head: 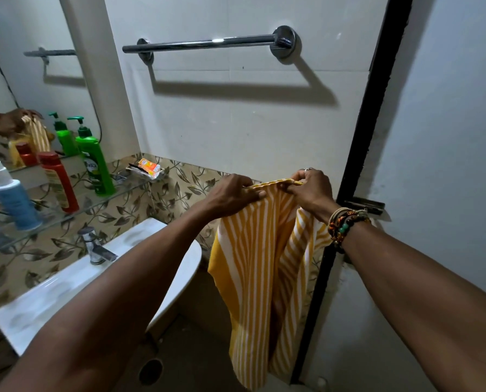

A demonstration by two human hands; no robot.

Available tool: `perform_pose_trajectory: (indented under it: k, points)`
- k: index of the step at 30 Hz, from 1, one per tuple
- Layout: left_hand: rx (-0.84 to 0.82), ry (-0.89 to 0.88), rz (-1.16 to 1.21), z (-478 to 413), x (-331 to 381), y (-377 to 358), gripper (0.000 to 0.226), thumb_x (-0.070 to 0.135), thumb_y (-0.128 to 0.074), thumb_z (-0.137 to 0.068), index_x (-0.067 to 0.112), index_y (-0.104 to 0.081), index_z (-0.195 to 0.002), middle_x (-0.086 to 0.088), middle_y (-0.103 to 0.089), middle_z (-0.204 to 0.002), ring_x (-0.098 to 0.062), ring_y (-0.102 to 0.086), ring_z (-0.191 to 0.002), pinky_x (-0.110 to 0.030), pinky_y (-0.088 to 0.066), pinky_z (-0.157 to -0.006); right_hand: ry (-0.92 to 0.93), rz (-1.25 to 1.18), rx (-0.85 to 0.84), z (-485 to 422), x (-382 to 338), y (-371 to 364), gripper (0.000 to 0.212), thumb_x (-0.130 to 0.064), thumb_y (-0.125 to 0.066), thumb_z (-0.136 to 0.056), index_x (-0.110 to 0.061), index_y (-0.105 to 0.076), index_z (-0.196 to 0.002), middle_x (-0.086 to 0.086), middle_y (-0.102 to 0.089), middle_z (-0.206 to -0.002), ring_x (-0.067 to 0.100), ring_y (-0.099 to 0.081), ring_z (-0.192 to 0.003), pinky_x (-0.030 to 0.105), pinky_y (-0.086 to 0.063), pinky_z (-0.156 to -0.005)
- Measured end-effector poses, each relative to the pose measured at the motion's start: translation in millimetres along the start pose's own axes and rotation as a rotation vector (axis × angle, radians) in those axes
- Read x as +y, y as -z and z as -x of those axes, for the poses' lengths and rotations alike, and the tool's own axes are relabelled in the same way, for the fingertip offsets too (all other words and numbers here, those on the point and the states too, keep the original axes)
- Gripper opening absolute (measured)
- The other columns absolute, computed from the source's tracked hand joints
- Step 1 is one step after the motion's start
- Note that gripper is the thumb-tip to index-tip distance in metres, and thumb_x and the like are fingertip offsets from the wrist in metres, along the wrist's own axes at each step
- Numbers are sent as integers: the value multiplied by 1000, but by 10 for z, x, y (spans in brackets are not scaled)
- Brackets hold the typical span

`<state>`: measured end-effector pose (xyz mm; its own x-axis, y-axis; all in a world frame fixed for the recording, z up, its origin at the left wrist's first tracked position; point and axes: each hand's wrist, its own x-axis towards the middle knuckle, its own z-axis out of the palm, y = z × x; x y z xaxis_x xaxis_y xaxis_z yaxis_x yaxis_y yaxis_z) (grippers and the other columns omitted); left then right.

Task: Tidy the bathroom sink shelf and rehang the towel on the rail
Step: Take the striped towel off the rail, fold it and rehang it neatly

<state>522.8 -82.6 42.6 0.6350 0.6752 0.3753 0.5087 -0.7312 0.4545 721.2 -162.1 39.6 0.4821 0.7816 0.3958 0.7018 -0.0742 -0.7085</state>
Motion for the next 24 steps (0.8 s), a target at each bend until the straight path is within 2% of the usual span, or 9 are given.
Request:
perform_pose_trajectory:
  k: [3,5,8,12,14,16,20,22,24]
  points:
    - [-3,-34,-19,74,-90,40,49,55,-56,-90,10,-58,-71,-7,-57,-65,-15,-51,-54,-29,-35,-49,-27,10,85,-32,63,23,26,-34,-83,-76,-27,-61,-63,-10,-63,-73,15,-64,-78,25,-46,-67]
    - [-14,-30,-34,108,-126,69,47,53,-55,-92,9,-56,-74,-8,-57,-67,-16,-51,-56,-29,-35,-50,-37,20,128,-56,83,10,23,-35,-83,-76,-24,-65,-67,-4,-68,-82,16,-65,-81,25,-46,-67]
    - [-44,-11,-58,117,-173,87,43,48,-54,-94,8,-57,-81,-9,-60,-74,-22,-56,-63,-33,-41,-55,-112,19,178,-77,104,0,18,-35,-81,-78,-21,-70,-76,3,-72,-93,20,-68,-86,32,-57,-73]
    - [-11,14,-42,161,-297,163,30,44,-54,-96,23,-53,-75,3,-56,-71,-11,-53,-60,-25,-33,-51,-176,-52,241,-67,145,57,28,-32,-83,-76,-26,-61,-60,-6,-71,-78,15,-70,-77,32,-60,-70]
    - [28,28,1,196,-355,189,29,41,-55,-96,28,-51,-71,8,-53,-67,-8,-50,-58,-22,-31,-50,-186,-63,253,-60,159,79,31,-30,-84,-76,-28,-59,-58,-8,-69,-75,13,-69,-76,28,-57,-68]
    - [85,62,34,201,-402,184,27,40,-56,-96,22,-56,-76,7,-54,-68,-9,-50,-59,-25,-33,-51,-195,-78,259,-52,160,93,25,-29,-84,-76,-27,-63,-63,-7,-71,-78,13,-69,-76,26,-56,-67]
    - [246,204,124,153,-445,150,21,38,-60,-94,17,-64,-90,3,-61,-81,-11,-56,-70,-22,-37,-53,-223,-108,226,-42,135,118,18,-26,-85,-76,-23,-69,-69,-4,-72,-77,9,-65,-70,21,-52,-61]
    - [326,285,192,132,-458,141,27,38,-62,-93,13,-68,-100,0,-65,-92,-14,-60,-81,-22,-44,-59,-241,-130,184,-42,117,140,25,-24,-88,-72,-24,-65,-62,-10,-67,-67,1,-59,-62,16,-42,-51]
    - [408,402,274,114,-461,155,32,38,-61,-93,11,-68,-109,-6,-68,-103,-22,-63,-92,-33,-53,-74,-259,-132,169,-49,117,173,24,-21,-90,-69,-23,-66,-65,-12,-62,-64,-3,-55,-60,15,-39,-50]
